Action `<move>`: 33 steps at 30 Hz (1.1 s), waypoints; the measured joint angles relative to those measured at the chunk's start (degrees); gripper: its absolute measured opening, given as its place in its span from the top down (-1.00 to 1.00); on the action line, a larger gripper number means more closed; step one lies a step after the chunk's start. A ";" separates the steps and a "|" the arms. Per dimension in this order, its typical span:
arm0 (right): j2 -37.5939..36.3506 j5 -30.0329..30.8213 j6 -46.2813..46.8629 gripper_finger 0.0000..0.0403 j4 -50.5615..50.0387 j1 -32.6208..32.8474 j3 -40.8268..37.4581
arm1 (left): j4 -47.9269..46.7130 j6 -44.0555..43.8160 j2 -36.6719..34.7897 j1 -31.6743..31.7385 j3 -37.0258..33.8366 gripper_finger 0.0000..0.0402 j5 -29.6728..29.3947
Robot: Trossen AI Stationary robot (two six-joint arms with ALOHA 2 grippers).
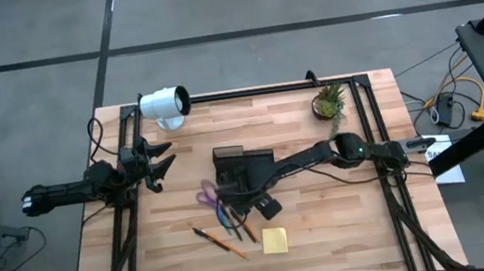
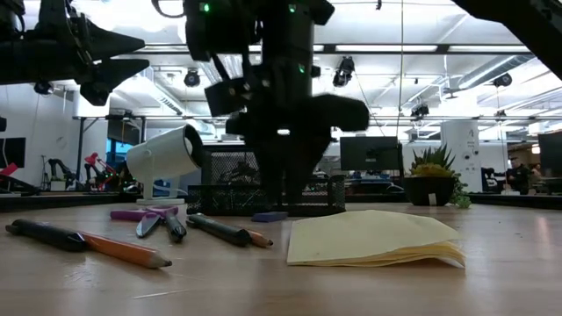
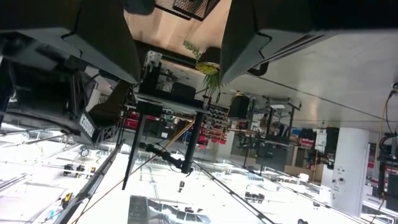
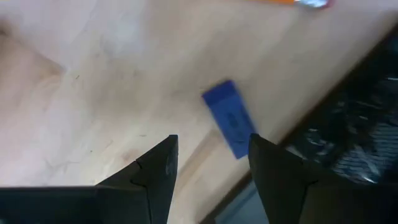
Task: Pick and place office supplies into organizer
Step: Put the blue eraser into the black desk organizer
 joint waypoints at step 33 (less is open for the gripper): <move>-0.13 -4.72 -10.82 0.37 8.05 -2.87 -5.78 | 0.03 0.01 0.07 0.00 0.01 -0.03 -0.01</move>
